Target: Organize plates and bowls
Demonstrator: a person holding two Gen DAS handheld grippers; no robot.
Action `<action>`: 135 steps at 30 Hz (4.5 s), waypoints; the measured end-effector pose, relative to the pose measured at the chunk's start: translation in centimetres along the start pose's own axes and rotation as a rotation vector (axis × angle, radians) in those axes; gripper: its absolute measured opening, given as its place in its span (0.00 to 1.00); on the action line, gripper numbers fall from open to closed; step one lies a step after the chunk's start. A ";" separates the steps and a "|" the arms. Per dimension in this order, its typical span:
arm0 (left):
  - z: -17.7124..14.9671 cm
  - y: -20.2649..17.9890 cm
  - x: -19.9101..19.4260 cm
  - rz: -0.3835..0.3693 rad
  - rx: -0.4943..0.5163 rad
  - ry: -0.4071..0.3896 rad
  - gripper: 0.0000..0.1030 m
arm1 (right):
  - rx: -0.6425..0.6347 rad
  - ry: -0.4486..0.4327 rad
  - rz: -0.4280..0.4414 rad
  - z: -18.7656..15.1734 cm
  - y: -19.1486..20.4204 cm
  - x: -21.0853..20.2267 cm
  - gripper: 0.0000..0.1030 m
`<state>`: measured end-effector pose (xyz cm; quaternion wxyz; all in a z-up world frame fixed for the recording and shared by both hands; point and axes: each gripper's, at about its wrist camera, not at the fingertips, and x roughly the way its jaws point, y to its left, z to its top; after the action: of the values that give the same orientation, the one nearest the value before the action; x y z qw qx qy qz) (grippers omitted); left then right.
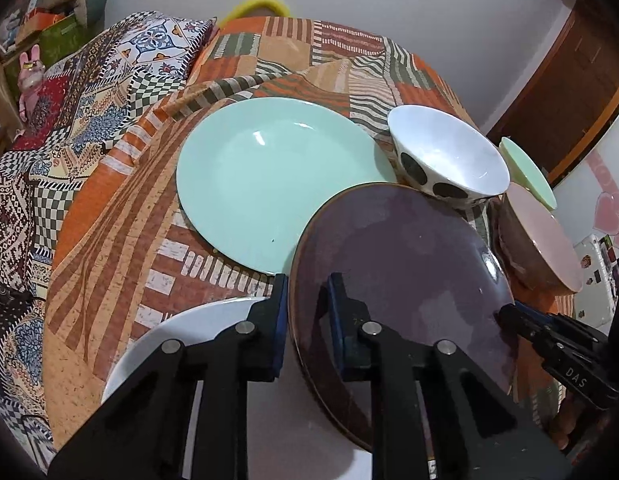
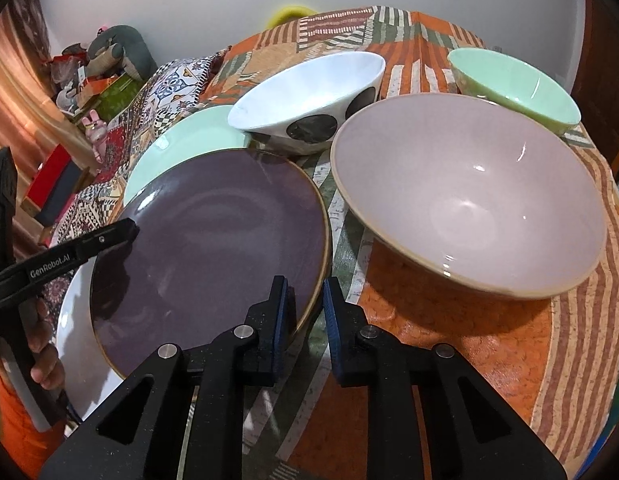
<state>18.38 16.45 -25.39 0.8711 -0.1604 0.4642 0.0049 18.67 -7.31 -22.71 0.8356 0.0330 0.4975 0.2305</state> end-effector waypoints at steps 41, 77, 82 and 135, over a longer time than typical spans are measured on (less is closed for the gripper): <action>-5.1 -5.5 -10.3 -0.015 0.037 -0.054 0.18 | 0.019 -0.120 0.035 -1.7 0.7 -8.1 0.16; -8.3 -10.9 -3.3 -0.054 0.146 0.173 0.20 | 0.146 -0.037 -0.061 -7.0 -5.5 -8.4 0.16; -8.4 -11.4 -2.5 -0.053 0.160 0.186 0.22 | 0.154 -0.026 -0.070 -7.0 -5.9 -8.0 0.16; -5.5 -1.5 -17.9 0.205 0.094 -0.230 0.60 | -0.165 -0.216 0.066 -0.7 6.6 -9.8 0.51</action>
<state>3.96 16.00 -13.32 0.9199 -0.0698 0.3752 0.0904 11.83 -5.64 -13.22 0.8760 0.0054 0.3828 0.2932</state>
